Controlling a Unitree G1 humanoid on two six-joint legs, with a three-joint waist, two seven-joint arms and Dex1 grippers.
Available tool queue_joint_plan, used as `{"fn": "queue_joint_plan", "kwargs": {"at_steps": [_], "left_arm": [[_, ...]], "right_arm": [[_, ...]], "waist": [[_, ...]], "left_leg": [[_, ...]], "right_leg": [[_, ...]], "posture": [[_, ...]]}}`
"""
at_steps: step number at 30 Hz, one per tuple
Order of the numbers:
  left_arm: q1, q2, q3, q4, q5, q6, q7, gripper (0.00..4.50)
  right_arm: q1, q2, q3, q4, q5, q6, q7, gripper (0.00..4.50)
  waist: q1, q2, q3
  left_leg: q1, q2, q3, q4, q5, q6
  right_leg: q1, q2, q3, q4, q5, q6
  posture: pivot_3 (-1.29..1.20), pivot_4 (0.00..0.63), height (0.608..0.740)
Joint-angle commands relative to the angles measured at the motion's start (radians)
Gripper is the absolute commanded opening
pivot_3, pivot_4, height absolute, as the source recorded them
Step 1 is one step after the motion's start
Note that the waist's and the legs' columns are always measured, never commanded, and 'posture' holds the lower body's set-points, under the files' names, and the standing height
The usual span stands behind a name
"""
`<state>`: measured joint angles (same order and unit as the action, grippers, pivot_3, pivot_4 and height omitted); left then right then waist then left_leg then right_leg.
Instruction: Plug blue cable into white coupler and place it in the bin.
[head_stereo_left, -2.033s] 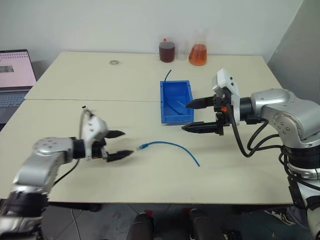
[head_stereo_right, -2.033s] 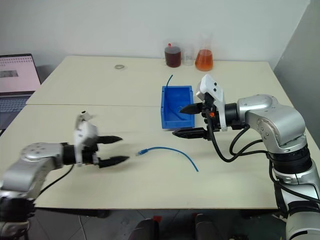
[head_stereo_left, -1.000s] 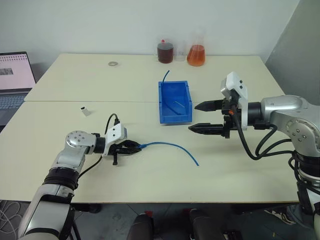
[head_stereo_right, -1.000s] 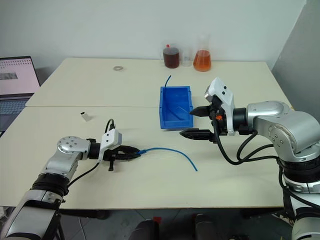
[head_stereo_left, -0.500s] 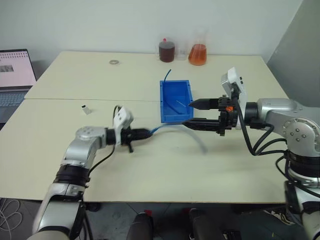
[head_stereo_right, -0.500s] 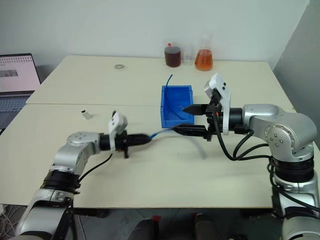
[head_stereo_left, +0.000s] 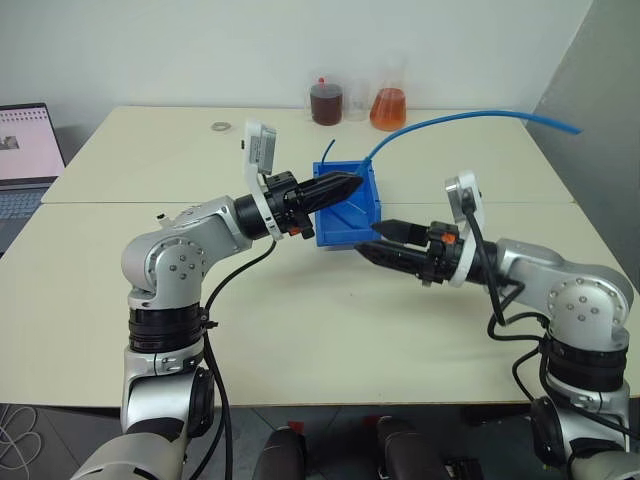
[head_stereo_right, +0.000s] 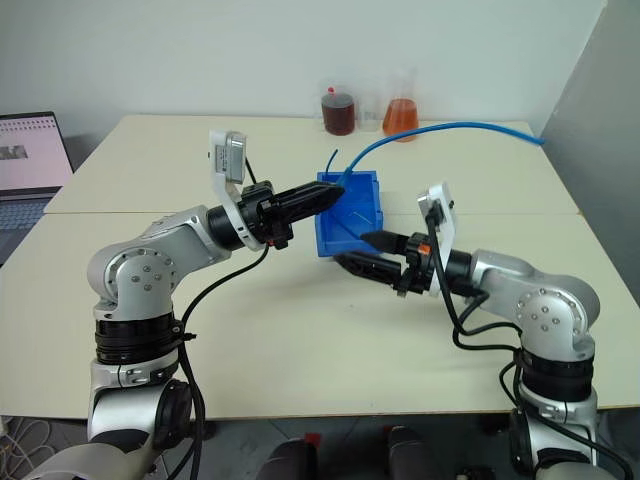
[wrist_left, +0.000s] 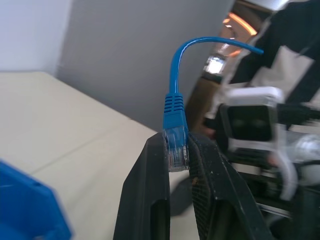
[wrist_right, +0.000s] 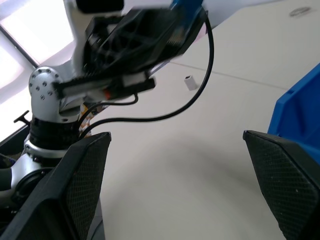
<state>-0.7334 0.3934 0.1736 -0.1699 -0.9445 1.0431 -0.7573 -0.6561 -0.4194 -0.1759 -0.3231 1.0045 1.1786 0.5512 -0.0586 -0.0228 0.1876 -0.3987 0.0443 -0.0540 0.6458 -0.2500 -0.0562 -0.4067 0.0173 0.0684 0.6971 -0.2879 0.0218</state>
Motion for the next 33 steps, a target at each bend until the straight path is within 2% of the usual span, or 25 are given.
{"fn": "queue_joint_plan", "kwargs": {"at_steps": [1,7,15,18,26,28,30,33], "left_arm": [[0.059,0.052,0.011,-0.065,-0.085,0.064,-0.032,0.24],[0.102,0.076,-0.009,-0.099,-0.125,0.080,-0.038,0.24],[0.105,0.072,0.001,-0.096,-0.146,0.070,-0.012,0.24],[0.114,0.074,0.004,-0.108,-0.155,0.074,-0.006,0.24],[0.134,0.088,-0.002,-0.120,-0.162,0.061,0.001,0.24],[0.132,0.089,-0.002,-0.117,-0.162,0.058,0.002,0.24],[0.130,0.090,-0.004,-0.115,-0.160,0.054,0.001,0.24],[0.125,0.090,-0.008,-0.112,-0.156,0.048,0.000,0.24]], "right_arm": [[-0.072,-0.006,-0.046,0.020,0.104,0.013,0.019,4.50],[-0.128,-0.029,-0.038,0.065,0.198,0.057,0.047,4.50],[-0.117,-0.055,0.027,0.059,0.211,0.065,0.088,4.50],[-0.131,-0.046,0.022,0.092,0.210,0.059,0.070,4.02],[-0.146,-0.061,0.008,0.130,0.227,0.068,0.072,2.00],[-0.144,-0.064,0.008,0.131,0.237,0.074,0.072,1.65],[-0.141,-0.064,0.009,0.130,0.246,0.079,0.070,1.07],[-0.132,-0.060,0.013,0.126,0.256,0.085,0.065,0.46]], "waist": [[-0.002,0.000,0.000],[0.004,0.000,0.000],[0.007,0.000,0.000],[0.006,0.000,0.000],[0.006,0.000,0.000],[0.006,0.000,0.000],[0.006,0.000,0.000],[0.006,0.000,0.000]], "left_leg": [[0.000,0.000,0.000,0.000,0.000,0.000],[-0.001,-0.001,0.000,0.000,0.000,0.000],[-0.001,-0.001,0.000,0.000,0.000,0.000],[-0.001,-0.001,0.000,0.000,0.000,0.000],[-0.001,-0.001,0.000,0.000,0.000,0.000],[-0.001,-0.001,0.000,0.000,0.000,0.000],[-0.001,-0.001,0.000,0.000,0.000,0.000],[-0.001,-0.001,0.000,0.000,0.000,0.000]], "right_leg": [[0.000,0.000,0.000,0.000,0.000,0.000],[0.000,-0.001,0.000,-0.001,0.000,0.000],[0.000,-0.001,0.000,-0.002,0.000,0.000],[0.000,-0.001,0.000,-0.001,0.000,0.000],[0.000,-0.001,0.000,-0.002,0.000,0.000],[0.000,-0.001,0.000,-0.002,0.000,0.000],[0.000,-0.001,0.000,-0.002,0.000,0.000],[0.000,-0.001,0.000,-0.002,0.000,0.000]], "posture": [[0.00,0.150,0.740],[0.00,0.150,0.740],[0.00,0.150,0.740],[0.00,0.150,0.740],[0.00,0.150,0.740],[0.00,0.150,0.740],[0.00,0.150,0.740],[0.00,0.150,0.740]]}}
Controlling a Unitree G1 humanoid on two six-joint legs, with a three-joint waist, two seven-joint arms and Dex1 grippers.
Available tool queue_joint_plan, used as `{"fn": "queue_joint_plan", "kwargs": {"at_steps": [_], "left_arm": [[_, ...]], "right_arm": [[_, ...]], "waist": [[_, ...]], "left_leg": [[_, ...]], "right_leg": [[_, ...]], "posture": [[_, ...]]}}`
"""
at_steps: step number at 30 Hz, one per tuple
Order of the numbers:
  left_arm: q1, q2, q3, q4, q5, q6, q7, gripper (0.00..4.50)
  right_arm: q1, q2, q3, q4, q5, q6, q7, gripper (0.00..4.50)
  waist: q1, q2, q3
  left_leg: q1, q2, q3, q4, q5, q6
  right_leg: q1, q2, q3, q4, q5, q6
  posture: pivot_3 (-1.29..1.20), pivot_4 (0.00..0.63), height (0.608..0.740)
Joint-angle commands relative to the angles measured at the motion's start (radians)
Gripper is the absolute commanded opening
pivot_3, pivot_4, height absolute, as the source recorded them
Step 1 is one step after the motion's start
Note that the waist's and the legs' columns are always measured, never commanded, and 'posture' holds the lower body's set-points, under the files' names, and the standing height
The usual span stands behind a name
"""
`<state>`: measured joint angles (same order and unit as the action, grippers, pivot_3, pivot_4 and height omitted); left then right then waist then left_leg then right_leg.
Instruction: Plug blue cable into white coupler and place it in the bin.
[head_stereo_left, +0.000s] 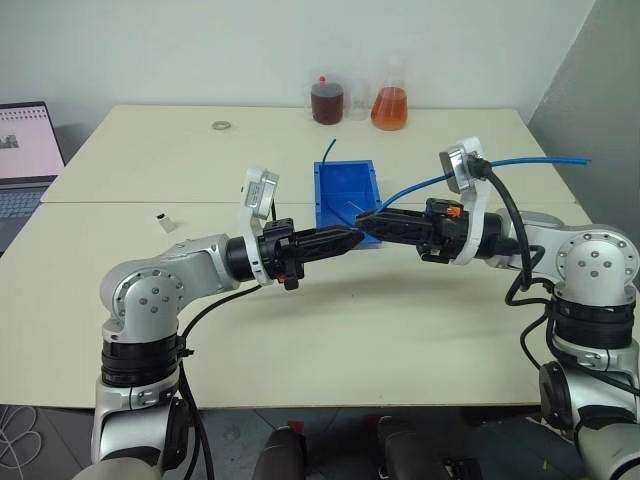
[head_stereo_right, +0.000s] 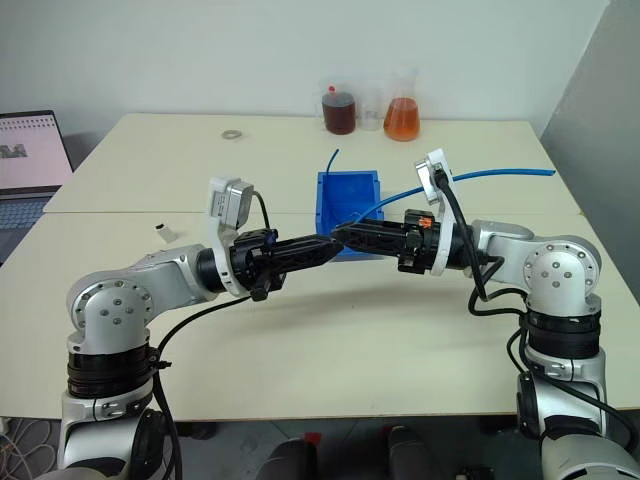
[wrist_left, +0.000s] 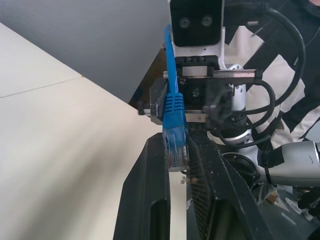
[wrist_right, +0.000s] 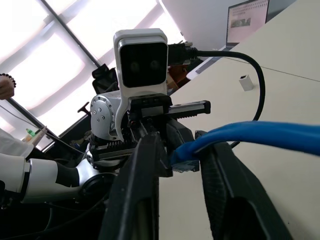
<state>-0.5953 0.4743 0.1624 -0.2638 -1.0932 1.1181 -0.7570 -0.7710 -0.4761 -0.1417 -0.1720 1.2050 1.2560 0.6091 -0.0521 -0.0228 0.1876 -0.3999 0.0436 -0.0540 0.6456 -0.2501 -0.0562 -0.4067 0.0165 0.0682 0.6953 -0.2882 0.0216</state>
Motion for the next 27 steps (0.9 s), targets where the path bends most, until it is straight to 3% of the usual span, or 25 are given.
{"fn": "queue_joint_plan", "kwargs": {"at_steps": [1,2,7,9,18,26,27], "left_arm": [[-0.014,0.010,0.002,-0.017,-0.005,-0.028,-0.001,0.24],[-0.014,0.011,0.002,-0.017,-0.005,-0.030,-0.001,0.24],[-0.016,0.009,0.002,-0.013,0.004,-0.047,0.005,0.24],[-0.017,0.005,0.012,-0.002,-0.018,-0.035,0.009,0.94],[0.053,0.070,0.079,-0.068,-0.098,-0.018,0.015,2.77],[0.276,0.237,0.205,-0.157,-0.067,-0.049,0.037,4.46],[0.307,0.252,0.218,-0.166,-0.039,-0.069,0.051,4.49]], "right_arm": [[-0.016,0.000,-0.021,-0.025,0.059,0.010,0.005,0.29],[-0.016,0.002,-0.021,-0.026,0.061,0.010,0.004,0.09],[-0.016,-0.002,-0.013,-0.030,0.045,0.005,0.003,0.09],[-0.018,-0.002,-0.006,-0.031,0.028,-0.003,0.000,0.09],[-0.002,-0.006,0.020,-0.035,-0.052,-0.050,-0.005,0.09],[-0.010,-0.018,0.008,-0.010,-0.072,-0.075,0.011,0.09],[-0.009,-0.021,0.009,-0.010,-0.079,-0.081,0.016,0.09]], "waist": [[0.000,0.000,0.000],[0.000,0.000,0.000],[0.000,0.000,0.000],[0.000,0.000,0.000],[-0.002,0.000,0.000],[-0.007,0.001,0.001],[-0.006,0.001,0.001]], "left_leg": [[0.000,0.000,0.000,0.000,0.000,0.000],[0.000,0.000,0.000,0.000,0.000,0.000],[0.000,0.000,0.000,0.000,0.000,0.000],[0.000,0.000,0.000,0.000,0.000,0.000],[0.000,0.000,0.000,0.000,0.000,0.000],[0.000,0.001,0.001,-0.001,0.000,0.000],[0.000,0.001,0.001,-0.001,0.000,0.000]], "right_leg": [[0.000,0.000,0.000,0.000,0.000,0.000],[0.000,0.000,0.000,0.000,0.000,0.000],[0.000,0.000,0.000,0.000,0.000,0.000],[0.000,0.000,0.000,0.000,0.000,0.000],[0.000,0.000,0.000,-0.001,0.000,0.000],[0.000,0.000,0.001,-0.002,0.000,0.000],[-0.001,0.000,0.001,-0.002,0.000,0.000]], "posture": [[0.00,0.150,0.740],[0.00,0.150,0.740],[0.00,0.150,0.740],[0.00,0.150,0.740],[0.00,0.150,0.740],[0.00,0.150,0.740],[0.00,0.150,0.740]]}}
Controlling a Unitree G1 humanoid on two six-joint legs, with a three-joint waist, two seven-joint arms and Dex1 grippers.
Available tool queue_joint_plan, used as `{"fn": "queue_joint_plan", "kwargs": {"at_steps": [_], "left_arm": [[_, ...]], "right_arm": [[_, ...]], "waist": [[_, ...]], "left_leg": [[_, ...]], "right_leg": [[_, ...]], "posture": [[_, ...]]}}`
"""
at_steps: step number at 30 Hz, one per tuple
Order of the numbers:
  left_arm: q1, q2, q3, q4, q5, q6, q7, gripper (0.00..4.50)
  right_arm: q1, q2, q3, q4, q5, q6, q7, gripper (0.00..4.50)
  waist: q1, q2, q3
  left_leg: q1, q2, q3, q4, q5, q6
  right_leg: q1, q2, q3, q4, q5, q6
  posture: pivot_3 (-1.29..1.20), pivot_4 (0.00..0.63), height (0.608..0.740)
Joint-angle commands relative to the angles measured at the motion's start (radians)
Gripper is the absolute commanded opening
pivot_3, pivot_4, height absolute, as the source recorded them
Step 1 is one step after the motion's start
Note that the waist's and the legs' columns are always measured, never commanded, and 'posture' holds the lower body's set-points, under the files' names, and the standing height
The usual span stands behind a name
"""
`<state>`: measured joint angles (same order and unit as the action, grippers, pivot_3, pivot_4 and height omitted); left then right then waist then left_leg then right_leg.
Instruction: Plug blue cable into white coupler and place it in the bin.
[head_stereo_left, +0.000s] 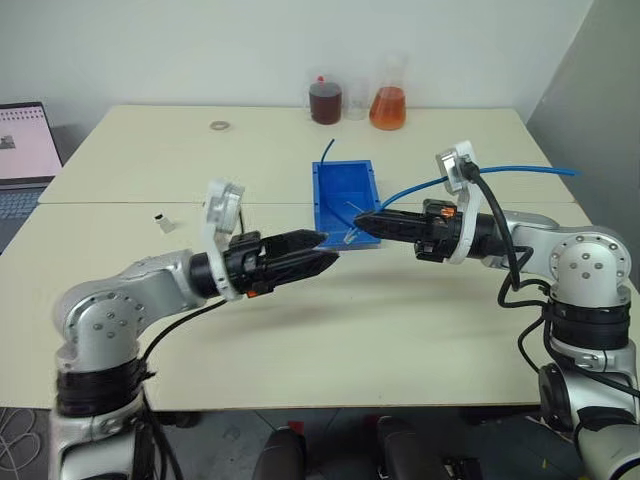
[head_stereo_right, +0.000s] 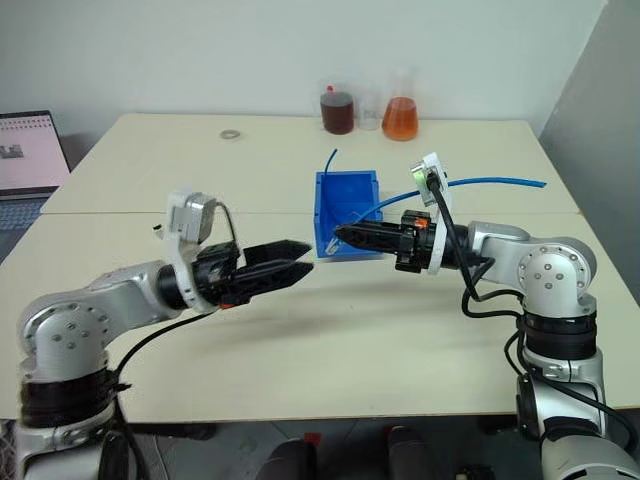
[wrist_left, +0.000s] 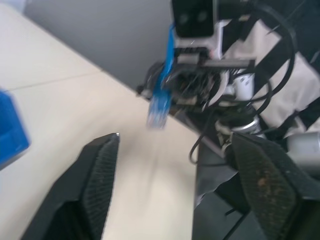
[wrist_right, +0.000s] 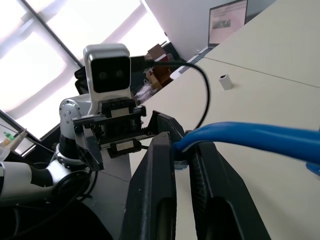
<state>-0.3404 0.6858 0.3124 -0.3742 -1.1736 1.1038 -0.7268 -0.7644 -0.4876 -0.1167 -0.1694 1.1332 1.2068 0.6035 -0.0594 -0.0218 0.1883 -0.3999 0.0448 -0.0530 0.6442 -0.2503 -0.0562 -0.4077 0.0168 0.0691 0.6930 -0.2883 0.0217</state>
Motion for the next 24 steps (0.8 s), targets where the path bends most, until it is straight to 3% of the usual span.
{"fn": "queue_joint_plan", "kwargs": {"at_steps": [1,5,8,11,17,24], "left_arm": [[0.077,0.050,0.076,-0.061,0.076,-0.079,0.036,4.49],[0.127,-0.011,0.091,-0.021,0.328,-0.285,0.224,4.49],[0.140,-0.075,0.040,0.093,0.623,-0.464,0.459,4.49],[0.140,-0.152,0.007,0.198,0.797,-0.591,0.605,4.49],[-0.025,-0.287,-0.024,0.501,0.973,-0.730,0.820,4.49],[-0.255,-0.289,-0.005,0.896,1.017,-0.870,0.857,4.49]], "right_arm": [[-0.017,-0.010,-0.015,-0.011,-0.014,-0.036,0.026,0.09],[-0.024,-0.004,-0.010,0.002,-0.039,-0.061,0.028,0.09],[-0.025,0.008,-0.002,0.007,-0.057,-0.075,0.028,0.09],[-0.029,0.018,0.015,0.011,-0.082,-0.093,0.035,0.09],[-0.062,0.025,0.033,0.044,-0.117,-0.112,0.063,0.09],[-0.087,0.040,0.042,0.083,-0.158,-0.132,0.066,0.09]], "waist": [[0.003,0.000,0.000],[0.008,0.000,0.000],[0.015,0.000,0.000],[0.018,0.000,0.000],[0.036,0.000,0.000],[0.033,-0.002,-0.001]], "left_leg": [[0.000,0.000,0.000,0.000,0.000,0.000],[0.000,0.000,0.000,0.000,0.000,0.000],[0.000,0.000,0.000,0.000,0.000,0.000],[-0.001,0.000,0.001,0.000,0.000,0.000],[-0.002,-0.001,0.001,0.001,0.000,0.000],[-0.003,-0.002,0.000,0.001,0.000,0.000]], "right_leg": [[0.000,0.000,0.000,0.000,0.000,0.000],[0.001,0.000,0.000,-0.002,0.000,0.000],[0.001,0.000,0.000,-0.004,0.000,0.000],[0.001,0.000,0.001,-0.005,0.001,0.000],[0.001,-0.002,0.000,-0.006,0.002,0.002],[0.001,-0.003,-0.001,-0.007,0.003,0.003]], "posture": [[0.00,0.150,0.740],[0.00,0.150,0.740],[0.00,0.150,0.740],[0.00,0.150,0.740],[0.00,0.150,0.740],[0.00,0.150,0.740]]}}
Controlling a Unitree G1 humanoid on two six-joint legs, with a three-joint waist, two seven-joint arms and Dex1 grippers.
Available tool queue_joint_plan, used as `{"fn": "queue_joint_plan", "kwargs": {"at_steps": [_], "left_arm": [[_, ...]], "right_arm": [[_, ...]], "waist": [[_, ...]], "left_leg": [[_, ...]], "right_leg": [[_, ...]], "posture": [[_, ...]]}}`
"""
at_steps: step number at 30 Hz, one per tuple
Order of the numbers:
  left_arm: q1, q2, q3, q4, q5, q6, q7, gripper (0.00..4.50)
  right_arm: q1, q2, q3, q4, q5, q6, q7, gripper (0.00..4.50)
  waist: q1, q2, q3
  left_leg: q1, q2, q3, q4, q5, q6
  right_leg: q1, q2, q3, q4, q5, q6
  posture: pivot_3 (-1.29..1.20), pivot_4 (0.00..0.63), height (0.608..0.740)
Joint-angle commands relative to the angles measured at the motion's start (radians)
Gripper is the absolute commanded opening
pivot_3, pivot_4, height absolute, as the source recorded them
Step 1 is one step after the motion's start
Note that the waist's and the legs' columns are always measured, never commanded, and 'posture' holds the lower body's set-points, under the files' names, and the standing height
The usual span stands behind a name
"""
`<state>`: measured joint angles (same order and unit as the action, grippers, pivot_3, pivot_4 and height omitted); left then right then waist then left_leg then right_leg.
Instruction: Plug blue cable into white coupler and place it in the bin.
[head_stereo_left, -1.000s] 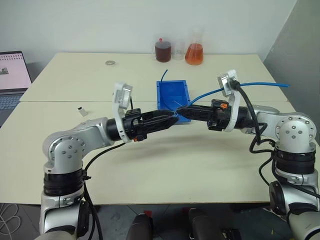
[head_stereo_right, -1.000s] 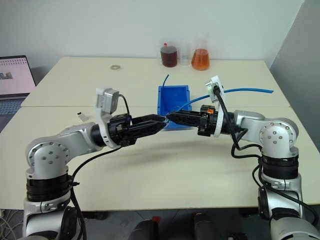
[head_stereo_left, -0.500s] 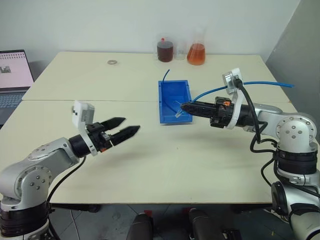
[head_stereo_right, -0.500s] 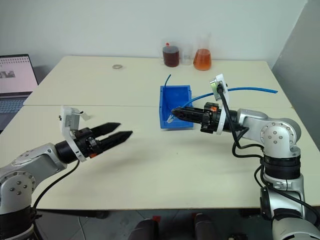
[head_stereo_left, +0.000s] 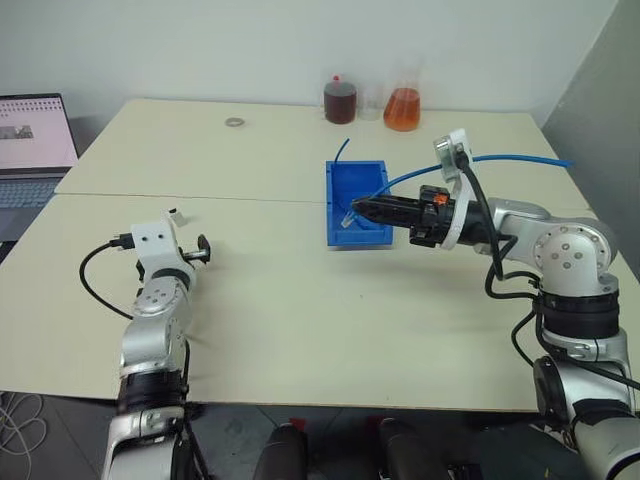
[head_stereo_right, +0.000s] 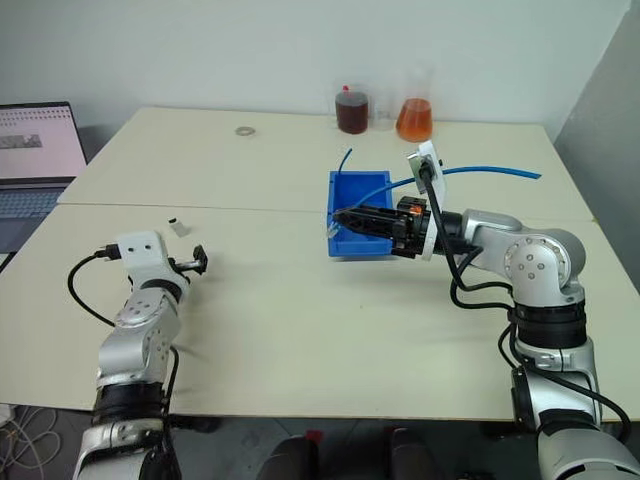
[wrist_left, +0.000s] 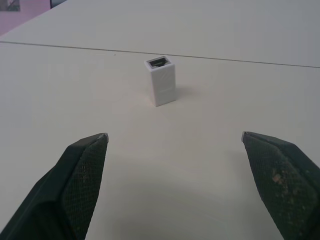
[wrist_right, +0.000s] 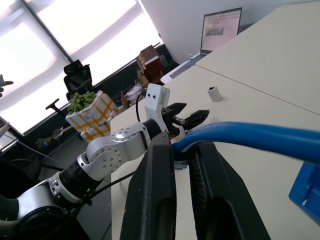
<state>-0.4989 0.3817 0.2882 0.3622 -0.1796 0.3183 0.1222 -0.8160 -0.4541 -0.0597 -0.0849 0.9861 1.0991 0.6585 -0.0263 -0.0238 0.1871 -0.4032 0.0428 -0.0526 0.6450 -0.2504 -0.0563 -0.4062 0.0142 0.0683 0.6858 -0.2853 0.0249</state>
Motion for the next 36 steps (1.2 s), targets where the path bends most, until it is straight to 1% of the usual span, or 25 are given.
{"fn": "queue_joint_plan", "kwargs": {"at_steps": [1,7,13,18,23,26,32,36], "left_arm": [[-0.124,0.017,0.021,0.211,0.025,-0.106,0.009,4.49],[-0.256,0.038,0.060,0.481,0.001,-0.193,0.011,4.49],[-0.339,0.071,0.065,0.652,0.007,-0.256,0.005,4.49],[-0.389,0.091,0.057,0.751,0.012,-0.288,-0.019,4.49],[-0.424,0.105,0.056,0.808,0.012,-0.309,-0.029,4.49],[-0.443,0.111,0.048,0.829,0.018,-0.319,-0.047,4.01],[-0.474,0.116,0.038,0.857,0.026,-0.330,-0.060,2.67],[-0.484,0.123,0.037,0.868,0.030,-0.333,-0.056,1.91]], "right_arm": [[-0.037,0.008,-0.015,-0.001,-0.014,-0.024,0.011,0.09],[-0.040,0.005,-0.023,-0.008,-0.030,-0.019,0.000,0.09],[-0.032,0.001,-0.036,-0.017,-0.037,-0.014,-0.024,0.09],[-0.031,0.009,-0.041,-0.018,-0.039,-0.017,-0.035,0.09],[-0.035,0.009,-0.045,-0.014,-0.041,-0.016,-0.038,0.09],[-0.034,0.009,-0.047,-0.015,-0.041,-0.014,-0.040,0.09],[-0.036,0.011,-0.049,-0.014,-0.043,-0.011,-0.043,0.09],[-0.032,0.010,-0.053,-0.016,-0.043,-0.010,-0.048,0.09]], "waist": [[0.000,0.000,0.000],[-0.005,0.000,0.000],[-0.005,0.000,0.000],[-0.005,0.000,0.000],[-0.005,0.000,0.000],[-0.005,0.000,0.000],[-0.005,0.000,0.000],[-0.005,0.000,0.000]], "left_leg": [[0.000,0.000,0.000,0.000,0.000,0.000],[-0.001,0.000,-0.001,0.000,0.000,0.000],[-0.002,0.000,-0.001,0.000,0.000,0.000],[-0.001,0.000,-0.001,0.000,0.000,0.000],[-0.001,-0.001,-0.001,0.000,0.000,0.000],[-0.001,-0.001,-0.002,0.000,0.000,0.000],[-0.001,-0.001,-0.002,0.000,0.000,0.000],[-0.001,-0.001,-0.002,0.000,0.000,0.000]], "right_leg": [[0.000,0.000,-0.001,0.000,0.000,0.000],[-0.001,-0.001,-0.002,-0.001,0.000,0.000],[-0.001,-0.001,-0.003,0.000,0.000,0.000],[-0.001,-0.001,-0.003,0.001,0.000,0.000],[-0.001,-0.001,-0.003,0.002,0.000,0.000],[-0.001,-0.001,-0.003,0.002,0.000,0.000],[-0.001,-0.001,-0.003,0.002,0.000,0.000],[-0.001,-0.001,-0.003,0.002,0.000,0.000]], "posture": [[0.00,0.150,0.740],[0.00,0.150,0.740],[0.00,0.150,0.740],[0.00,0.150,0.740],[0.00,0.150,0.740],[0.00,0.150,0.740],[0.00,0.150,0.740],[0.00,0.150,0.740]]}}
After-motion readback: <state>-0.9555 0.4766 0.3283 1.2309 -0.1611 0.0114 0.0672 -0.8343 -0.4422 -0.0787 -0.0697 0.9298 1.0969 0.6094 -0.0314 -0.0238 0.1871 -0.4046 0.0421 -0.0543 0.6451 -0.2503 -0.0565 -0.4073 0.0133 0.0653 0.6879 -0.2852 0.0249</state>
